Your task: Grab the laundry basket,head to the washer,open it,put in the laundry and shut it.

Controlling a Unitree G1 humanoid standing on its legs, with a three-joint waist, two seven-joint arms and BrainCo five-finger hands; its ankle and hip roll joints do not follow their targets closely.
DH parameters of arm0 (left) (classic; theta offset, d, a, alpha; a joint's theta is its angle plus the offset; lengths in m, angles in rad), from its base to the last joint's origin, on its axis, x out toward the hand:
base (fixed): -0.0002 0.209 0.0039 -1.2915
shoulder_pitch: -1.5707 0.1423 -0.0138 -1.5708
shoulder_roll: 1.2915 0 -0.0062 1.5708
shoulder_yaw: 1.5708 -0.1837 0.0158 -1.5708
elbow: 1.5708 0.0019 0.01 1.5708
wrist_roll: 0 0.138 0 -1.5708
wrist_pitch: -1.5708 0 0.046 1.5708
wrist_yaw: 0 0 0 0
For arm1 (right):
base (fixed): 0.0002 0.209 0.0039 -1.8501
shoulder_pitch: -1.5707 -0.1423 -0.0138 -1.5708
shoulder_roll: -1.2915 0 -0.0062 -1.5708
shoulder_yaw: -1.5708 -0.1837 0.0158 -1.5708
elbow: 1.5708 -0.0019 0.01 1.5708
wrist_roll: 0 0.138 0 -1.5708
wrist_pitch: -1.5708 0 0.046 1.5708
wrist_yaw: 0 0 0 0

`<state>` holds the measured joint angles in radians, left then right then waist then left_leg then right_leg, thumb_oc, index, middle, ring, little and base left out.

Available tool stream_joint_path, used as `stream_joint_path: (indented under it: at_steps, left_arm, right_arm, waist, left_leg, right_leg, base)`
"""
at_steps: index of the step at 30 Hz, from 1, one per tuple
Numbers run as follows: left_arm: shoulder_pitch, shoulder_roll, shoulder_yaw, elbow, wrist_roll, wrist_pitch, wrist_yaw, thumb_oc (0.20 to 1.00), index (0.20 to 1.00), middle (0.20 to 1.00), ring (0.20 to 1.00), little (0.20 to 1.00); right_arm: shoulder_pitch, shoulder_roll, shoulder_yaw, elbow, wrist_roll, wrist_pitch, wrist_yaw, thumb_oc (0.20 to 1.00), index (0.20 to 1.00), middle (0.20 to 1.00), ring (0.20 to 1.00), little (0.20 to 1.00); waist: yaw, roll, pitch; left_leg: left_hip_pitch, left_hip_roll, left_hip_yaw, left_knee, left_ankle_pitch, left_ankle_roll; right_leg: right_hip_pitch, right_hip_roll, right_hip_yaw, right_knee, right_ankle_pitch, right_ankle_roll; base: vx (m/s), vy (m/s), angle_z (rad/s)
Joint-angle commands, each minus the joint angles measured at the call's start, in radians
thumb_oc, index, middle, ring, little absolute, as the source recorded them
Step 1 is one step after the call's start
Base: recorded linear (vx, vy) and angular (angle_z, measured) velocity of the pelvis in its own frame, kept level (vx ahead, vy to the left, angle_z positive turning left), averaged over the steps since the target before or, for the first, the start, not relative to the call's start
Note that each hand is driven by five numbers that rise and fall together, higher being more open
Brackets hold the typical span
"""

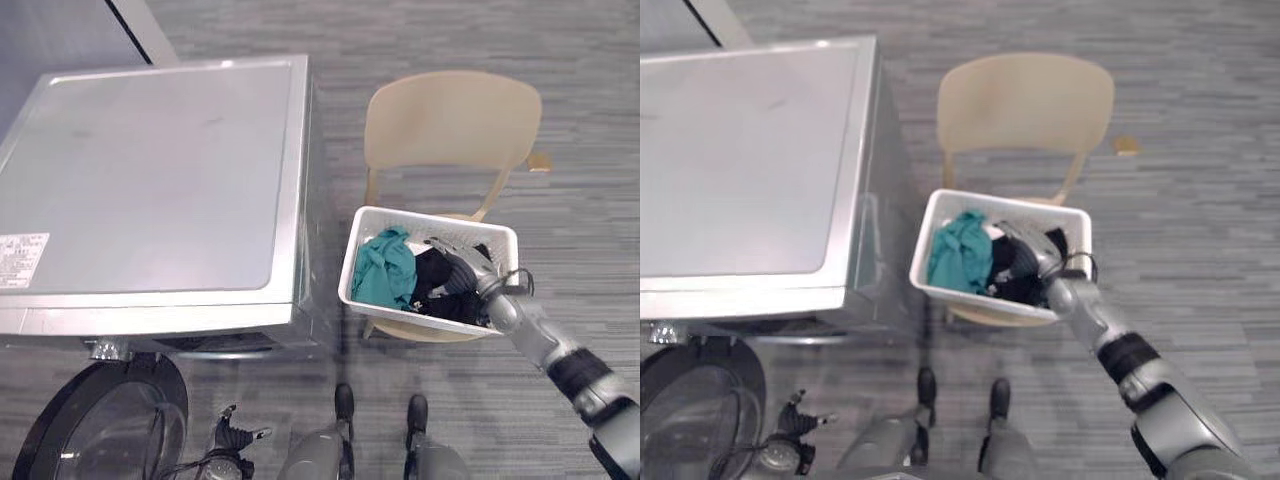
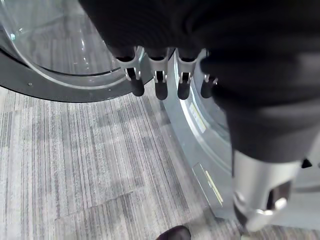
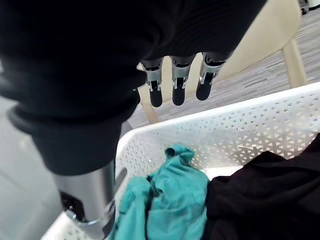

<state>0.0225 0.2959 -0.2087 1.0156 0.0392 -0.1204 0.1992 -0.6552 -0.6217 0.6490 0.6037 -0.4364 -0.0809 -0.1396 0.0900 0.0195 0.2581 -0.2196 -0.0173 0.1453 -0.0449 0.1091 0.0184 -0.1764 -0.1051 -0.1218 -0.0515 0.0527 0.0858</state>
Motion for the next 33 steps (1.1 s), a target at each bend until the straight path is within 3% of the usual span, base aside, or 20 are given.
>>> stream_joint_path:
  at_steps: [1, 9, 17, 19, 20, 22, 23, 29, 33]
  left_arm:
    - [-0.028, 0.024, -0.008, 0.012, -0.069, -0.021, 0.031, 1.0, 1.0, 1.0, 1.0, 1.0]
    - [-0.079, 0.03, -0.073, 0.003, -0.114, -0.039, 0.045, 1.0, 1.0, 1.0, 1.0, 1.0]
    - [-0.146, 0.041, -0.102, -0.002, -0.147, -0.037, 0.065, 1.0, 1.0, 1.0, 1.0, 1.0]
    - [-0.17, 0.04, -0.112, -0.004, -0.145, -0.034, 0.068, 1.0, 1.0, 1.0, 1.0, 1.0]
    - [-0.173, 0.04, -0.117, -0.003, -0.142, -0.032, 0.069, 1.0, 1.0, 1.0, 1.0, 1.0]
    - [-0.175, 0.039, -0.12, -0.002, -0.141, -0.031, 0.068, 1.0, 1.0, 1.0, 1.0, 1.0]
    - [-0.175, 0.036, -0.123, -0.005, -0.138, -0.029, 0.067, 1.0, 1.0, 1.0, 1.0, 1.0]
    - [-0.169, 0.018, -0.115, 0.003, -0.123, -0.017, 0.062, 1.0, 1.0, 1.0, 1.0, 1.0]
    - [-0.145, 0.009, -0.079, 0.003, -0.117, -0.007, 0.057, 1.0, 1.0, 1.0, 1.0, 1.0]
  right_arm:
    - [-0.078, -0.005, 0.03, 0.005, -0.031, 0.006, -0.057, 1.0, 1.0, 1.0, 1.0, 1.0]
    - [-0.326, 0.013, 0.133, 0.304, -0.033, 0.043, -0.115, 1.0, 1.0, 1.0, 1.0, 1.0]
    - [-0.392, 0.077, 0.192, 0.487, -0.092, 0.085, -0.133, 1.0, 1.0, 1.0, 1.0, 1.0]
    - [-0.374, 0.127, 0.207, 0.501, -0.108, 0.093, -0.128, 1.0, 1.0, 1.0, 1.0, 1.0]
    - [-0.365, 0.137, 0.204, 0.497, -0.103, 0.093, -0.126, 0.3, 0.3, 0.3, 0.3, 0.3]
    - [-0.359, 0.145, 0.201, 0.49, -0.099, 0.093, -0.126, 0.3, 0.3, 0.3, 0.3, 0.3]
    - [-0.342, 0.155, 0.183, 0.469, -0.076, 0.09, -0.129, 0.2, 0.2, 0.2, 0.2, 0.2]
    - [-0.249, 0.133, 0.077, 0.328, 0.007, 0.081, -0.156, 0.2, 0.2, 0.2, 0.2, 0.2]
    - [-0.134, 0.109, -0.061, 0.154, 0.096, 0.065, -0.177, 0.2, 0.2, 0.2, 0.2, 0.2]
  waist:
    - [0.039, -0.029, 0.013]
    - [0.11, -0.029, 0.086]
    - [0.159, -0.028, 0.146]
    - [0.175, -0.031, 0.158]
    - [0.177, -0.033, 0.158]
    - [0.179, -0.034, 0.157]
    - [0.18, -0.035, 0.154]
    - [0.164, -0.04, 0.136]
    - [0.134, -0.045, 0.108]
  left_leg:
    - [-0.039, 0.008, -0.064, 0.108, -0.115, -0.03]
    - [-0.142, 0.013, -0.126, 0.035, -0.027, -0.056]
    - [-0.22, 0.011, -0.18, 0.053, -0.007, -0.063]
    - [-0.229, 0.013, -0.196, 0.059, -0.005, -0.067]
    - [-0.228, 0.013, -0.199, 0.06, -0.004, -0.068]
    - [-0.226, 0.013, -0.202, 0.059, -0.004, -0.069]
    - [-0.219, 0.014, -0.207, 0.053, -0.003, -0.07]
    - [-0.168, 0.012, -0.215, 0.013, 0.006, -0.078]
    - [-0.104, 0.013, -0.201, -0.012, 0.002, -0.077]
  right_leg:
    - [-0.033, -0.049, -0.015, 0.105, -0.045, 0.054]
    - [-0.126, -0.049, -0.088, 0.1, -0.034, 0.051]
    - [-0.18, -0.046, -0.144, 0.125, -0.042, 0.046]
    - [-0.174, -0.043, -0.159, 0.113, -0.044, 0.044]
    - [-0.172, -0.042, -0.163, 0.111, -0.045, 0.045]
    - [-0.168, -0.042, -0.166, 0.108, -0.046, 0.045]
    - [-0.16, -0.041, -0.168, 0.104, -0.047, 0.045]
    - [-0.11, -0.043, -0.183, 0.099, -0.057, 0.045]
    - [-0.062, -0.047, -0.178, 0.092, -0.057, 0.047]
  base:
    - [-0.08, -0.022, 0.29]
    - [-0.07, -0.038, 0.2]
    - [-0.06, -0.067, 0.27]
    - [-0.03, -0.092, 0.13]
    - [-0.01, -0.065, 0.08]
    - [-0.01, -0.029, 0.1]
    - [-0.01, -0.018, 0.1]
    - [0.0, -0.003, 0.04]
    - [0.02, 0.029, 0.03]
